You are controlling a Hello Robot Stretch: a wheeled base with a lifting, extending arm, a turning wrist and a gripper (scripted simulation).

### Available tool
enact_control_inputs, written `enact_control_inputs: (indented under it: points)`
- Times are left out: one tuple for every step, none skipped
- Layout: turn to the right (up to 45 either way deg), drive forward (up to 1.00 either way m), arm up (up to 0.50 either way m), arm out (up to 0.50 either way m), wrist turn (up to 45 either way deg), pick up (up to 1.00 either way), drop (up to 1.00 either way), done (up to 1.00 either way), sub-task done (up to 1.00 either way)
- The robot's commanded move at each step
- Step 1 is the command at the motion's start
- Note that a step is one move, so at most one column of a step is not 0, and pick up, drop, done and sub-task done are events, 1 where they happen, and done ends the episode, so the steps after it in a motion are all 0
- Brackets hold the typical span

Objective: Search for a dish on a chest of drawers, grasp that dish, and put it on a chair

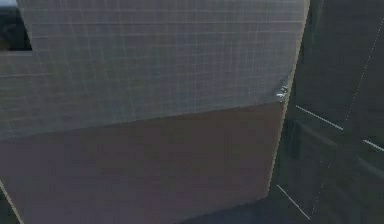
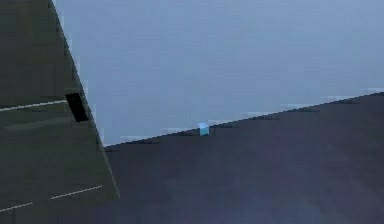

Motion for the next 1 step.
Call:
enact_control_inputs:
  points:
    - [0.0, 1.00, 0.00, 0.00, 0.0, 0.00, 0.00, 0.00, 0.00]
